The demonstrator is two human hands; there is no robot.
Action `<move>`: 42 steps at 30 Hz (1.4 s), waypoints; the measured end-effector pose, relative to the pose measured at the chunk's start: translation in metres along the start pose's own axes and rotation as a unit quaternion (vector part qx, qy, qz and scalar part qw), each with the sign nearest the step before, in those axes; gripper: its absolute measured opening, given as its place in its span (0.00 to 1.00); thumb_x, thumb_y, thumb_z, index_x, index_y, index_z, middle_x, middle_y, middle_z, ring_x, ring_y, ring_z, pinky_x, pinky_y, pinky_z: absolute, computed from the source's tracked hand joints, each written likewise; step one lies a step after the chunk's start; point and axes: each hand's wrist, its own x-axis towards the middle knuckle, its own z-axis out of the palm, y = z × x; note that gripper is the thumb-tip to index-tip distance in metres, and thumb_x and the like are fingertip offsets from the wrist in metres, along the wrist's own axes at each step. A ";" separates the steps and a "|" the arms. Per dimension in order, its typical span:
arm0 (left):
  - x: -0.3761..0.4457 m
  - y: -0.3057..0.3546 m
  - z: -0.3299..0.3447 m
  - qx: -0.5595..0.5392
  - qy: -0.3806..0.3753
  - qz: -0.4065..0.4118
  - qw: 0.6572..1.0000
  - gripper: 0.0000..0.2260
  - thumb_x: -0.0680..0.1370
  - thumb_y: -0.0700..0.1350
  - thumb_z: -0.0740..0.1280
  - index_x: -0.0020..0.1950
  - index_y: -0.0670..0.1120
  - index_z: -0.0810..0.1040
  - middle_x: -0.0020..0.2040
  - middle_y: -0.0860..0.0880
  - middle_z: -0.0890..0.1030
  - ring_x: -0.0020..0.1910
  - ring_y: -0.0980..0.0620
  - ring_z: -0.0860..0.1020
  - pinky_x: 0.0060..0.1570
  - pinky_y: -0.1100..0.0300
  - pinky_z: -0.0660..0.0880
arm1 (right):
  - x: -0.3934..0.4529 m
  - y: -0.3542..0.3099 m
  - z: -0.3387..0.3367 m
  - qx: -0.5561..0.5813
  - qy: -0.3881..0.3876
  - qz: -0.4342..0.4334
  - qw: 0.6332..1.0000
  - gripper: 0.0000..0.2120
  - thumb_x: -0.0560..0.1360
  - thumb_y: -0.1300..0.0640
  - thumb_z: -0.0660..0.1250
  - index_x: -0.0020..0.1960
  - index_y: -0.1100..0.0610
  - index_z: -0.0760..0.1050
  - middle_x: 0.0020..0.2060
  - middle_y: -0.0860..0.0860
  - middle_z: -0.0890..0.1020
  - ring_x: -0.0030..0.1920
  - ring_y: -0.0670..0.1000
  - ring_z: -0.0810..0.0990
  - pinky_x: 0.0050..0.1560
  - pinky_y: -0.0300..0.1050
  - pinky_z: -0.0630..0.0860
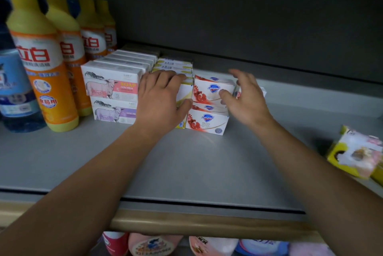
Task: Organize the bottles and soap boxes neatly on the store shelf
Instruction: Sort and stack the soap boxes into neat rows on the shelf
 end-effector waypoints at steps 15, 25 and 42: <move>-0.001 0.000 0.002 0.004 0.011 0.004 1.000 0.24 0.73 0.53 0.69 0.66 0.43 0.76 0.62 0.43 0.77 0.63 0.38 0.72 0.68 0.42 0.63 | -0.048 0.030 0.018 -0.056 -0.016 -0.081 0.995 0.13 0.72 0.60 0.71 0.56 0.54 0.77 0.56 0.50 0.75 0.53 0.52 0.77 0.53 0.45 0.75; -0.002 0.001 0.003 0.009 0.026 0.008 1.000 0.24 0.74 0.55 0.67 0.64 0.42 0.77 0.61 0.42 0.78 0.62 0.37 0.72 0.66 0.41 0.64 | -0.023 0.041 -0.012 0.017 0.131 -0.016 0.991 0.06 0.74 0.55 0.67 0.48 0.55 0.80 0.46 0.48 0.77 0.46 0.53 0.79 0.50 0.49 0.77; 0.000 -0.004 0.012 0.013 0.072 0.034 0.997 0.20 0.76 0.54 0.68 0.62 0.43 0.78 0.61 0.45 0.78 0.60 0.40 0.74 0.64 0.44 0.66 | 0.088 0.132 0.028 -0.223 -0.077 0.105 0.966 0.28 0.72 0.44 0.68 0.71 0.47 0.68 0.69 0.57 0.69 0.68 0.63 0.68 0.68 0.55 0.68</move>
